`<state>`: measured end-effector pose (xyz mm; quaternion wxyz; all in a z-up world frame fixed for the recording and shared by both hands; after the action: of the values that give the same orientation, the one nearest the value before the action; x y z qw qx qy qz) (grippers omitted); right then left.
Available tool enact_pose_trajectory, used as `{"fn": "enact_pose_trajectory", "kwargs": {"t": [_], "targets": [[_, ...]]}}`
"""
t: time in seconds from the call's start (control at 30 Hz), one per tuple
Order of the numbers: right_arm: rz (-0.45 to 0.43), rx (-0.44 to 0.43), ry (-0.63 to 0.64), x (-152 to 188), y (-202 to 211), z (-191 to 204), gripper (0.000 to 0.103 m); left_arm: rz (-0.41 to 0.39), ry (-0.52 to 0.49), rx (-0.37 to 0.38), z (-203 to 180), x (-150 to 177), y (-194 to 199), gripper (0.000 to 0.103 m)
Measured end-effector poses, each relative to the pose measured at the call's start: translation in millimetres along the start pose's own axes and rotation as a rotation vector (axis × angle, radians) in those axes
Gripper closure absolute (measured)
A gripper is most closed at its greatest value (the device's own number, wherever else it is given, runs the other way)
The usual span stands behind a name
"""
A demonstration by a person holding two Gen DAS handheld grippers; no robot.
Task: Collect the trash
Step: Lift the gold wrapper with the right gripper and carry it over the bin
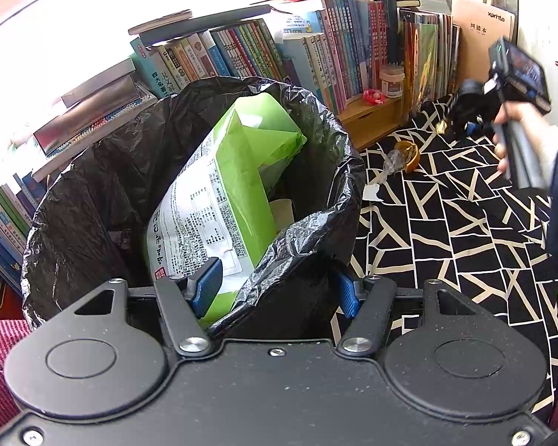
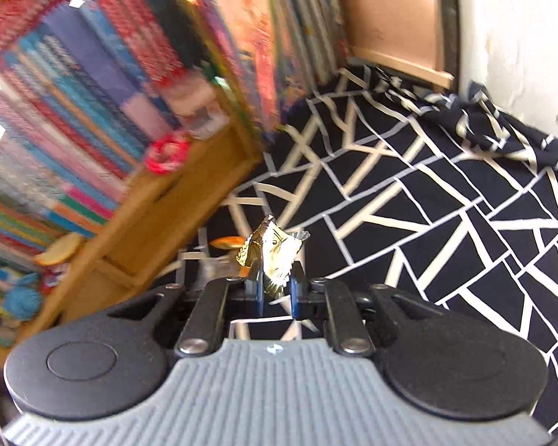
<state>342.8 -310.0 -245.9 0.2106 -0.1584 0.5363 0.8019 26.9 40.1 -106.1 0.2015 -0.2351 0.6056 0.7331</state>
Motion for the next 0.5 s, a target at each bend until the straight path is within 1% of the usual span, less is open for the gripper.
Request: {"fn": "enact_pose_trajectory", "kwargs": {"t": [0.1, 0.2, 0.4, 0.5], "targets": [[-0.015, -0.051, 0.075, 0.4, 27.6, 20.3, 0.086, 0.0, -0.001, 0.0, 0.2, 0.0, 0.1, 0.043], [-0.041, -0.127, 0.159, 8.3, 60.8, 49.3, 0.086, 0.0, -0.001, 0.0, 0.1, 0.0, 0.1, 0.043], [-0.133, -0.341, 0.313, 36.5, 130.1, 112.4, 0.086, 0.0, -0.005, 0.003, -0.4, -0.1, -0.1, 0.043], [-0.139, -0.444, 0.393, 52.4, 151.5, 145.3, 0.086, 0.003, -0.002, 0.01, 0.4, 0.4, -0.4, 0.043]]}}
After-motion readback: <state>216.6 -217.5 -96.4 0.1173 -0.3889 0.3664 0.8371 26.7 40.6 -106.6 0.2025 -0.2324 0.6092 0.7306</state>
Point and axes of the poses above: each gripper's, at about its wrist camera, not at the fingertips, and y roughly against the way its jaws point, z to its left, x to its underside, the point moved 6 cm from there along -y, roughly the way its jaws point, and after that the axes turned 8 degrees about z, right-handed, at the moved point
